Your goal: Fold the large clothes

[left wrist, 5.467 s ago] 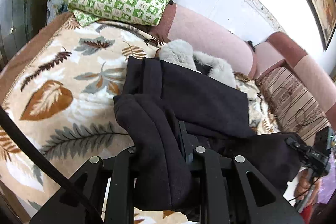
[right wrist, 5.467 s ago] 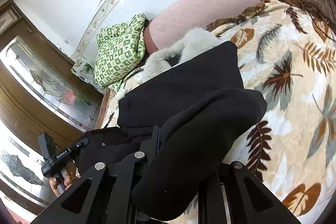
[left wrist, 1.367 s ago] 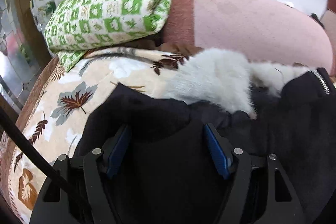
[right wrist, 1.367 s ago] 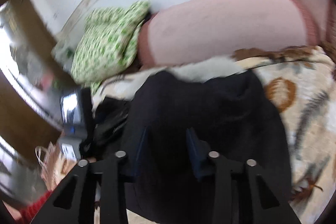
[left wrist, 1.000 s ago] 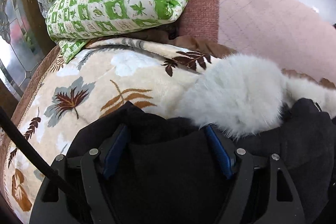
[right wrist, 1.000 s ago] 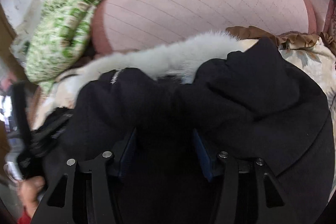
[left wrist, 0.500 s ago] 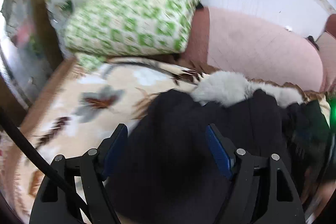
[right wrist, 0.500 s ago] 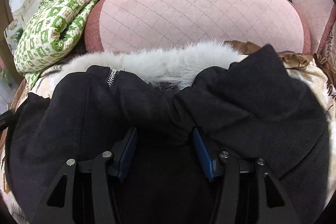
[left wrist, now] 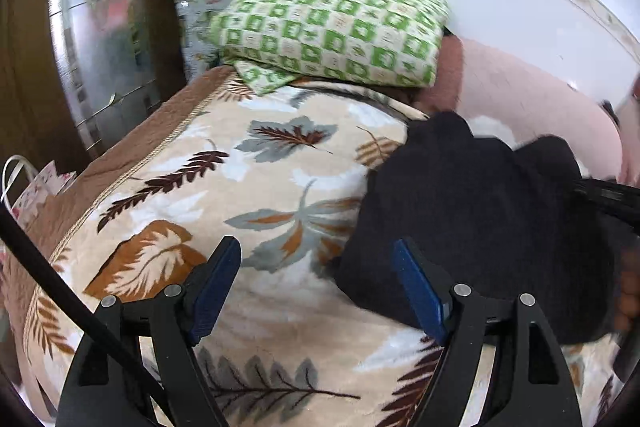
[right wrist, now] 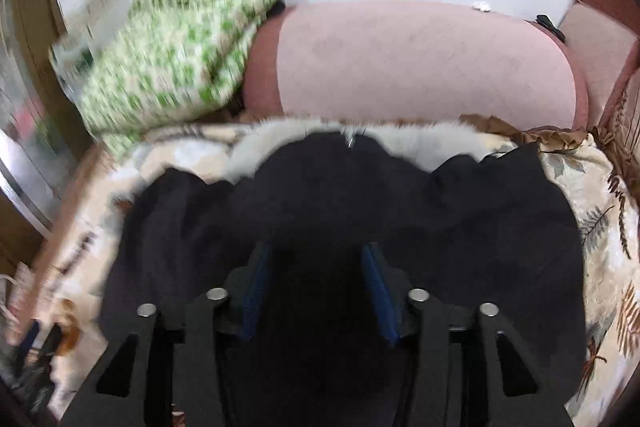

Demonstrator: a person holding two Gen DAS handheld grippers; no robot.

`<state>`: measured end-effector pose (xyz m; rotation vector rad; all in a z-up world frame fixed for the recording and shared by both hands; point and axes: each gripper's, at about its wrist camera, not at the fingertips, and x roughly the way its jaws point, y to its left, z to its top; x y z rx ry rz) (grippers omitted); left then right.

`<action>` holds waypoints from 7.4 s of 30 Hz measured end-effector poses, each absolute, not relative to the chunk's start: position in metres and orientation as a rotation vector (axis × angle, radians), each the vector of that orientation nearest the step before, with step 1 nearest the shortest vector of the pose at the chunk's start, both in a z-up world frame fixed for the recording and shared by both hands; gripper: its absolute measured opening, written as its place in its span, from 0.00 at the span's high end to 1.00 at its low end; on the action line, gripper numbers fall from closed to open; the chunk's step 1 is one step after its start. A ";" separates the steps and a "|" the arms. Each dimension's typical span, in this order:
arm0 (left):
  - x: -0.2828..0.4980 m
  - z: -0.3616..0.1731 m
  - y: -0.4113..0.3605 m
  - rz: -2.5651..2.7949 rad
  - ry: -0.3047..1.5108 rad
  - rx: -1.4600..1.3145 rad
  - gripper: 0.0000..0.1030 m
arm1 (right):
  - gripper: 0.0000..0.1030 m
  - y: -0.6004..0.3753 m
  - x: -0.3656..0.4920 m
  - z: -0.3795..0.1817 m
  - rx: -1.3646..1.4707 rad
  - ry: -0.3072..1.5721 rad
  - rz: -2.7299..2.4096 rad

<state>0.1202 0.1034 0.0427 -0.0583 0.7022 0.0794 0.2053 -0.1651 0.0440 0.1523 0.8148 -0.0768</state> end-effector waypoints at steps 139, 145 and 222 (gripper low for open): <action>0.067 0.056 0.038 -0.074 0.653 0.077 0.14 | 0.18 -0.210 -0.002 -0.012 0.088 0.686 -0.308; 0.069 0.054 0.039 -0.072 0.662 0.073 0.14 | 0.18 -0.212 -0.002 -0.013 0.096 0.692 -0.309; 0.084 0.043 0.054 -0.029 0.735 0.091 0.13 | 0.17 -0.206 -0.002 -0.019 0.075 0.707 -0.291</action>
